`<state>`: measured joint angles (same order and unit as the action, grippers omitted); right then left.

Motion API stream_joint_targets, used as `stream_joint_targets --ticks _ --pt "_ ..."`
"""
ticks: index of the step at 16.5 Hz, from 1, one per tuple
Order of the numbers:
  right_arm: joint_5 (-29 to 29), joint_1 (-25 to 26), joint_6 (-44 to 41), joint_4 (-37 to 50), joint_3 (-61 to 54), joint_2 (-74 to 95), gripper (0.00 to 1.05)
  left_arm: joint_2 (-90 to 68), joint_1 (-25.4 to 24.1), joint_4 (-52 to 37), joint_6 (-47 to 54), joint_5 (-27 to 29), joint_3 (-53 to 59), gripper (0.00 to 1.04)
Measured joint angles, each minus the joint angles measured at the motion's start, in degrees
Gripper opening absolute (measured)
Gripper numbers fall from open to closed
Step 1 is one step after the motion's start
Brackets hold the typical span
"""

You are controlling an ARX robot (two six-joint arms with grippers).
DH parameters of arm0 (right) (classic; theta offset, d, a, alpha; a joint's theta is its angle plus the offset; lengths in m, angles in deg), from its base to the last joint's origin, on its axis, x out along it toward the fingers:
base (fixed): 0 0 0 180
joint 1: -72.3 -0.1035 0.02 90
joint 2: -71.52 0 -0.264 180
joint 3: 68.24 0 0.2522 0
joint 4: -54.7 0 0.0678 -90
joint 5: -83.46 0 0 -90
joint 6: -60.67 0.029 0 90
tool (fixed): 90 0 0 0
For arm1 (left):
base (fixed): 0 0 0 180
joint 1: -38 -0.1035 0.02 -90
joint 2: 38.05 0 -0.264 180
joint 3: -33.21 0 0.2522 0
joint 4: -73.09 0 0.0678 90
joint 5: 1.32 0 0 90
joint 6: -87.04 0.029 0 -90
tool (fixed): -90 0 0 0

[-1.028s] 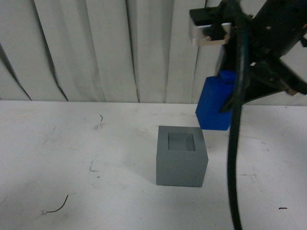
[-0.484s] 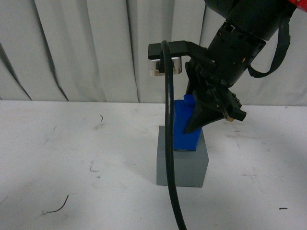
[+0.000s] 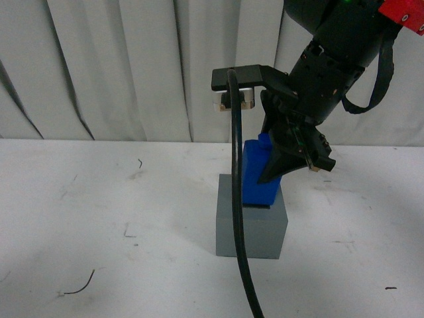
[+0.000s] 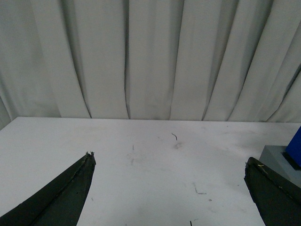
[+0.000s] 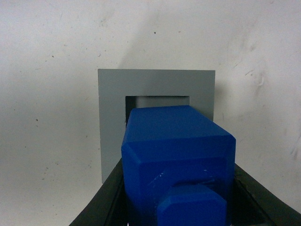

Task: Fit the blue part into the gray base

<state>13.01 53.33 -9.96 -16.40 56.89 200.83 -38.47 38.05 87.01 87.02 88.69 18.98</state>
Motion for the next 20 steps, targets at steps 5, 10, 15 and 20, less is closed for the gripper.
stream_joint_targets --ticks 5,10,15,20 --pt "0.2 0.2 0.68 0.87 -0.57 0.17 0.47 0.0 0.0 0.0 0.0 0.0 0.0 0.98" --pt "0.37 -0.37 2.01 1.79 -1.64 -0.17 0.47 0.0 0.0 0.02 0.0 0.0 0.0 0.98" --pt "-0.48 -1.18 2.25 2.34 -3.08 -0.37 0.47 0.0 0.0 0.0 0.0 0.0 0.0 0.98" --pt "-1.22 -1.14 2.19 4.2 -5.05 -0.52 0.57 0.0 0.0 0.0 0.0 0.0 0.0 0.98"
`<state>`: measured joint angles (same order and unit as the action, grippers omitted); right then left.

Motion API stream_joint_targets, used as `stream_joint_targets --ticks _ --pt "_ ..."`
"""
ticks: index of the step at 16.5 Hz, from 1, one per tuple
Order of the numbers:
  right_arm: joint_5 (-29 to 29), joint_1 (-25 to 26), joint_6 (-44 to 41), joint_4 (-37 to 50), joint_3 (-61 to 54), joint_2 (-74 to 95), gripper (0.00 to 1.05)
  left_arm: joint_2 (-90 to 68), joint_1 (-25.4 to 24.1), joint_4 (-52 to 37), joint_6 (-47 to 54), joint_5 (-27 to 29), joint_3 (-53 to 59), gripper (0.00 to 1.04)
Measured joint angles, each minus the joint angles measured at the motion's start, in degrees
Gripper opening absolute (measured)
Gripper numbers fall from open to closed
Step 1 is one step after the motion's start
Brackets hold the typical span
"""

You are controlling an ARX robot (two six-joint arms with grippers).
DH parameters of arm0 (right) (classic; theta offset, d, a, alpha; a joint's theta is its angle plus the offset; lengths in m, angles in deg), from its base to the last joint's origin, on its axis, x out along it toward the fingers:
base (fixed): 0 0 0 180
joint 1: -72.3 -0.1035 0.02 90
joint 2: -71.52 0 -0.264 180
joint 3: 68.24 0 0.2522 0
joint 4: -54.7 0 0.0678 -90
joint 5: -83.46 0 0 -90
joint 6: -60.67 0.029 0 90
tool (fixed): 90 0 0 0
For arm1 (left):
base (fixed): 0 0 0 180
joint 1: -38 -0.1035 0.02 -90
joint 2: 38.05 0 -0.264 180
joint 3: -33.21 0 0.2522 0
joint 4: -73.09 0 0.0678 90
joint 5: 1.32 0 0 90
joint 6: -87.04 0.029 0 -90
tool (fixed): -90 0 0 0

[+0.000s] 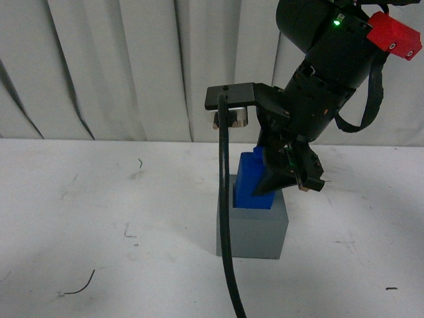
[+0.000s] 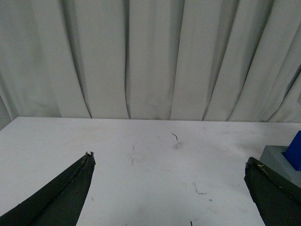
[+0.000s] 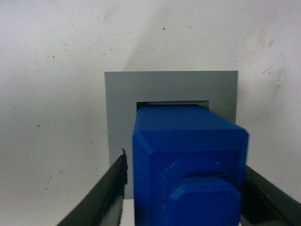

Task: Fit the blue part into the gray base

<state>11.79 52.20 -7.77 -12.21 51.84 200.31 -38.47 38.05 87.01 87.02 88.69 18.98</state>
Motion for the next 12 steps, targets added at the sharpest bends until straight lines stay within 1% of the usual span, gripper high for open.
stream_joint_targets --ticks 1,4,7,9,12 --pt "0.11 0.26 -0.15 -0.24 -0.39 -0.02 0.66 0.0 0.0 0.02 0.0 0.0 0.0 0.98" --pt "0.68 0.28 -0.13 -0.33 -0.77 -0.31 0.99 0.0 0.0 0.02 0.0 0.0 0.0 0.98" --pt "1.44 0.61 -0.15 0.13 -1.01 -2.38 0.98 0.0 0.0 0.0 0.0 0.0 0.0 0.98" --pt "1.49 1.25 -0.17 2.25 -1.6 -4.61 0.98 0.0 0.0 0.0 0.0 0.0 0.0 0.98" --pt "4.81 3.34 -0.2 2.69 -2.1 -8.0 0.98 0.0 0.0 0.02 0.0 0.0 0.0 0.98"
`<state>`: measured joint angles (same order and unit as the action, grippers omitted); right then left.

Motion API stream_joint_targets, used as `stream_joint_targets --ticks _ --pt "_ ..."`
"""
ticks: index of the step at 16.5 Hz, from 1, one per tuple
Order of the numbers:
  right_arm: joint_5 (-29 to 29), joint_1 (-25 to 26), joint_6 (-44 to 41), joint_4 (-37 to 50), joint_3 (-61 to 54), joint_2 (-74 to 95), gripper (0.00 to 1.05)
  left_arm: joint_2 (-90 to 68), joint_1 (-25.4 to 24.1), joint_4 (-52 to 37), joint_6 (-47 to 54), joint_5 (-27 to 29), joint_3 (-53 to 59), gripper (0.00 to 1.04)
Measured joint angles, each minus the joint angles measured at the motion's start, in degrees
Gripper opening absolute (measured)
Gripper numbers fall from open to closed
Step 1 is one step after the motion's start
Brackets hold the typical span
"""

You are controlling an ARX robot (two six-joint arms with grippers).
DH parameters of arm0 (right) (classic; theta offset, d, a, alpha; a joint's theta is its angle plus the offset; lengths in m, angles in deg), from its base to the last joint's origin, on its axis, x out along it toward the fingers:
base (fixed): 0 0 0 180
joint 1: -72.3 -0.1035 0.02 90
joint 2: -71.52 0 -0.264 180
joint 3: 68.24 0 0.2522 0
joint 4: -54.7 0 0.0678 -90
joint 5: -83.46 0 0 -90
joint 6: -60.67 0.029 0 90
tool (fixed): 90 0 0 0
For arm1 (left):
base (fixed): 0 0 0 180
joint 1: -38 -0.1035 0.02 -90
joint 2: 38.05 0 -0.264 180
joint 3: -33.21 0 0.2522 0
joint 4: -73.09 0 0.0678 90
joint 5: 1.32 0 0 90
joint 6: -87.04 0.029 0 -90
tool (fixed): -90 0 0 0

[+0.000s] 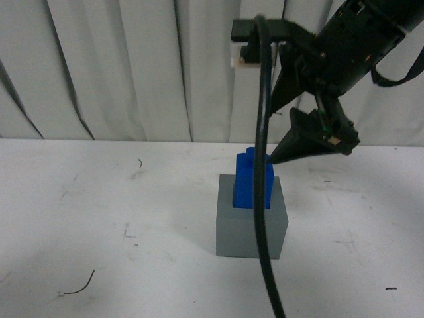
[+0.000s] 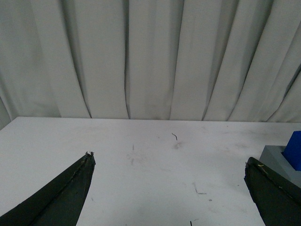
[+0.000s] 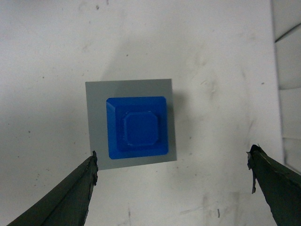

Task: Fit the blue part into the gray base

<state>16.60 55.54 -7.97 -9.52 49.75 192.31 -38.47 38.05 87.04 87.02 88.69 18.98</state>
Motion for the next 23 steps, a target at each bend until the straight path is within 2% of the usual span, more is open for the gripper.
stream_joint_targets --ticks 2,3,4,6,7,8,13,14,16,17,18,22,23 --pt "5.25 1.14 -0.07 3.41 -2.73 -5.09 0.98 0.0 0.0 0.0 0.0 0.0 0.0 0.98" --pt "9.68 1.6 0.09 8.85 -6.71 -9.6 0.98 0.0 0.0 -0.02 0.02 0.0 0.0 0.98" --pt "14.62 2.23 1.49 16.57 -12.04 -15.08 0.98 0.0 0.0 0.0 0.0 0.0 0.0 0.98" --pt "17.55 3.8 8.0 34.47 -23.52 -24.79 0.98 0.0 0.0 -0.02 0.0 0.0 0.0 0.98" --pt "16.94 5.81 13.49 45.79 -30.75 -29.55 0.98 0.0 0.0 -0.02 0.0 0.0 0.0 0.98" --pt "9.27 13.46 29.92 74.1 -48.74 -36.26 0.98 0.0 0.0 -0.02 0.0 0.0 0.0 0.98" --pt "4.66 17.38 36.2 83.56 -53.7 -36.44 0.98 0.0 0.0 0.0 0.0 -0.02 0.0 0.98" --pt "2.6 19.45 38.91 86.97 -55.1 -36.39 0.98 0.0 0.0 -0.02 0.0 0.0 0.0 0.98" --pt "-1.4 27.69 47.95 95.21 -57.81 -36.63 0.98 0.0 0.0 0.0 0.0 0.0 0.0 0.98" --pt "-8.68 29.73 55.8 86.88 -60.7 -41.4 0.85 0.0 0.0 -0.02 0.0 -0.04 0.0 0.98" --pt "-9.94 29.9 62.36 82.18 -67.47 -49.13 0.71 0.0 0.0 -0.02 0.0 -0.02 0.0 0.98" --pt "-12.94 26.86 67.36 64.3 -84.32 -82.16 0.25 0.0 0.0 -0.02 0.0 0.0 0.0 0.98" --pt "-15.98 23.71 67.8 65.05 -90.27 -93.74 0.02 0.0 0.0 -0.02 0.0 0.0 0.0 0.98"
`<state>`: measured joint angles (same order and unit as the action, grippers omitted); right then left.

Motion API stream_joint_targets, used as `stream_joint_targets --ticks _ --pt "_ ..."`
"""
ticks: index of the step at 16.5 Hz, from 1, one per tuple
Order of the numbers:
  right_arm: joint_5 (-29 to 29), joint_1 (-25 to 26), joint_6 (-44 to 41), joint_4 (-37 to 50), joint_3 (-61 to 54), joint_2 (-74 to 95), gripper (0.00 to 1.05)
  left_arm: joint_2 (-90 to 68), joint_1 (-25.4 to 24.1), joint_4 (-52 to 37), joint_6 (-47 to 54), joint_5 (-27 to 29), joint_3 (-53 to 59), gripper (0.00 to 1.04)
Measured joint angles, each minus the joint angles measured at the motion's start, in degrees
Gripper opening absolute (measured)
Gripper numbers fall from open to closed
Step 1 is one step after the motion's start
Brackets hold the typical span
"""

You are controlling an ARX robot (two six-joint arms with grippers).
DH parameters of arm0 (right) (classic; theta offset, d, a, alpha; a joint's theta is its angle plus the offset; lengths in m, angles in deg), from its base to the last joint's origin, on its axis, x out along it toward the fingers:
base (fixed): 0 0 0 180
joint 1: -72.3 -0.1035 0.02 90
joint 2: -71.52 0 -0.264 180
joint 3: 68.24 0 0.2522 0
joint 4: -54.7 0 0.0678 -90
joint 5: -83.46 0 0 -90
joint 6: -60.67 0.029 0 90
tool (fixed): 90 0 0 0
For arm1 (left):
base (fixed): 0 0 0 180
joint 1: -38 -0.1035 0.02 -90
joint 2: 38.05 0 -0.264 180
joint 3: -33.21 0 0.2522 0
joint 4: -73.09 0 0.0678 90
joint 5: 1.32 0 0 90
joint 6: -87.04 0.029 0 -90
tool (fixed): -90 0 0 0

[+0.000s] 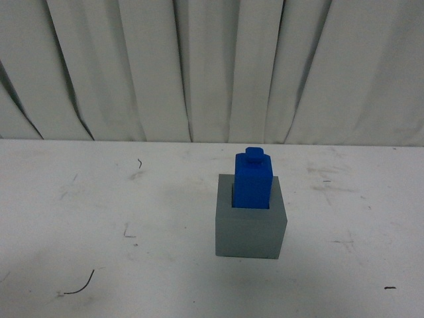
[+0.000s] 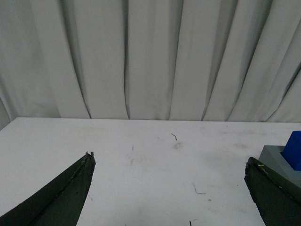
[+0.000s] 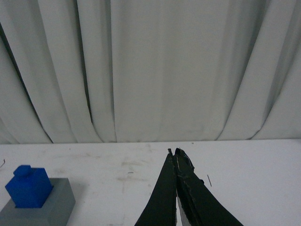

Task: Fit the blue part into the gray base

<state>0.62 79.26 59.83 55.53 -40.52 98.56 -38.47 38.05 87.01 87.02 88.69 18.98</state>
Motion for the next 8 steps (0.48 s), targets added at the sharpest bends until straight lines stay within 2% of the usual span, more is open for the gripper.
stream_joint_targets --ticks 1,8 --pt "-6.34 -6.88 0.02 -0.81 -4.98 -3.5 0.02 0.0 0.0 0.02 0.0 -0.04 0.0 0.98" --pt "-7.17 -6.95 0.04 -2.67 -9.92 -11.06 0.02 0.0 0.0 0.0 0.0 0.0 0.0 0.98"
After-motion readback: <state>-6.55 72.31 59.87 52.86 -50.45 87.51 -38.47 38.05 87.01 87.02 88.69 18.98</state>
